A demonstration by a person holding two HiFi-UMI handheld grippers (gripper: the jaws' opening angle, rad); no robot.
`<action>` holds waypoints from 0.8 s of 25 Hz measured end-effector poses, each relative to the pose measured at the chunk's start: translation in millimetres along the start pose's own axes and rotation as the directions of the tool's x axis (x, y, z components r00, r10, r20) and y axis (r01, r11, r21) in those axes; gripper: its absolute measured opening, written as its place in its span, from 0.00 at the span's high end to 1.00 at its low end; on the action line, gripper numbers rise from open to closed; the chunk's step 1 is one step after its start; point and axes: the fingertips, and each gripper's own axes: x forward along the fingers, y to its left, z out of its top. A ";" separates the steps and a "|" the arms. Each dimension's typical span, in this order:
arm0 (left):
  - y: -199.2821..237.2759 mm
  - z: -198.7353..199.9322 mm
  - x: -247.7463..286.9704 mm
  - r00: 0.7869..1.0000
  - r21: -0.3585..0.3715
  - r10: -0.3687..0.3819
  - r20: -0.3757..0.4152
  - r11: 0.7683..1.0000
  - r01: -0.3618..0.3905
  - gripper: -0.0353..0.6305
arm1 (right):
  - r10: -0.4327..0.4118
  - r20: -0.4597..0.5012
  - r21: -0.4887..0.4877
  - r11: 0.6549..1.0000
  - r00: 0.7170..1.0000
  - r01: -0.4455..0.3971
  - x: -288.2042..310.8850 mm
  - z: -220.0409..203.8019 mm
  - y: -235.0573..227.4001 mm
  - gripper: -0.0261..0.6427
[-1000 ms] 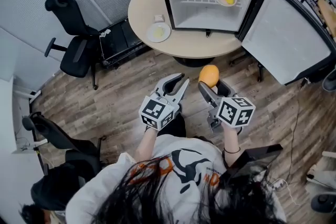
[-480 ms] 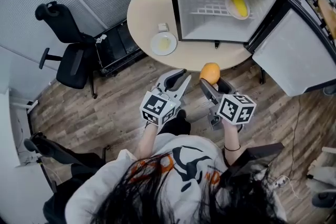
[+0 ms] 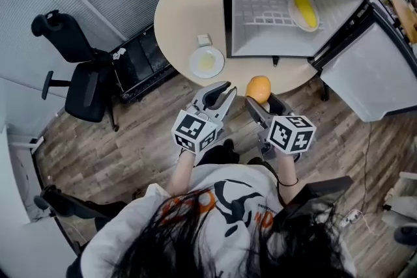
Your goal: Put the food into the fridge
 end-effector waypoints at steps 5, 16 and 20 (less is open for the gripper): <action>9.8 -0.8 7.6 1.000 -0.018 -0.021 -0.005 1.000 0.021 0.83 | -0.030 -0.005 -0.003 1.000 1.000 0.030 6.5 6.4 -6.2 0.47; 17.0 3.3 39.4 1.000 -0.025 -0.024 -0.013 0.999 0.024 0.83 | -0.037 0.040 -0.033 0.999 0.999 0.038 18.7 63.0 -33.3 0.47; 24.5 9.4 57.3 1.000 -0.028 0.003 -0.008 1.000 -0.003 0.83 | -0.017 0.041 -0.047 0.999 0.999 0.019 28.6 86.3 -47.4 0.47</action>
